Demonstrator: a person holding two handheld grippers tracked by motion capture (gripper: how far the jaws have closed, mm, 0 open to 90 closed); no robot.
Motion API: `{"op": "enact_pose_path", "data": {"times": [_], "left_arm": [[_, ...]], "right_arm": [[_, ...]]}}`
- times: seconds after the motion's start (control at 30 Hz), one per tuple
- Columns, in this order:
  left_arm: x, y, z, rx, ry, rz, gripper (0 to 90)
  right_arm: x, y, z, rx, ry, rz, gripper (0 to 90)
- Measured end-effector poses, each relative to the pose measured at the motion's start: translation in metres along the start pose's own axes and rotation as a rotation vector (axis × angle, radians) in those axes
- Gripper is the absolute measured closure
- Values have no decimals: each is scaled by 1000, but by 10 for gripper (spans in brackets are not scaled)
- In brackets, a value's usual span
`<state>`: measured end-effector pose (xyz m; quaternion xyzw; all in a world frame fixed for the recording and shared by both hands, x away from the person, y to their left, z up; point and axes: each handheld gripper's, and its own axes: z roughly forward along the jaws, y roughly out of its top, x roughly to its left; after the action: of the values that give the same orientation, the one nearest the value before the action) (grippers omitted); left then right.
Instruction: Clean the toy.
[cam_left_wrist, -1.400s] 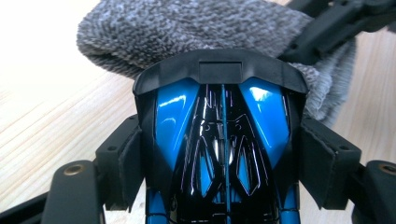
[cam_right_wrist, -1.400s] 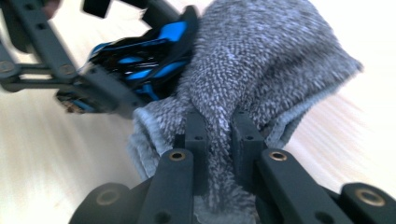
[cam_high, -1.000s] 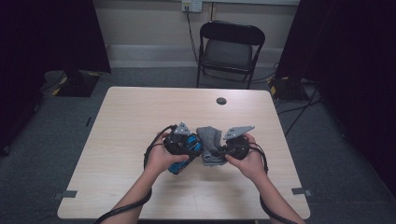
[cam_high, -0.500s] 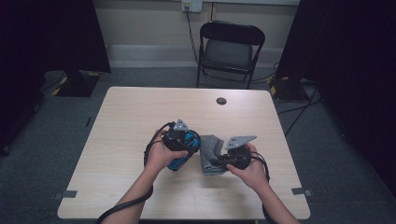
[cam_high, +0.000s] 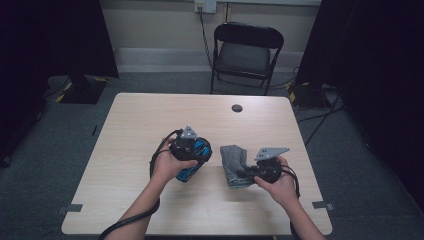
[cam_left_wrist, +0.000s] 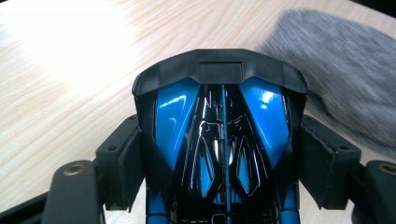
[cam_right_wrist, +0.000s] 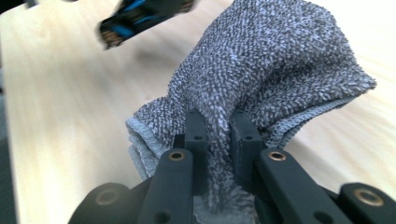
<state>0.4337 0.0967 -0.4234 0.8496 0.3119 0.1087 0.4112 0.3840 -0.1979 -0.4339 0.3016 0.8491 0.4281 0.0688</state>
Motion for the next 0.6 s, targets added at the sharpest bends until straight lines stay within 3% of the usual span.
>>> {"op": "enact_pose_path", "data": {"times": [0.1,0.37,0.6], "left_arm": [[-7,1,0,-4,-21,13,256],[-20,3,3,-12,-68,32,256],[-26,0,8,1,-93,47,256]], "right_arm": [[-9,2,-3,-8,-12,29,800],[-24,19,-5,-9,-58,33,800],[-20,35,-3,-28,-29,2,799]]}}
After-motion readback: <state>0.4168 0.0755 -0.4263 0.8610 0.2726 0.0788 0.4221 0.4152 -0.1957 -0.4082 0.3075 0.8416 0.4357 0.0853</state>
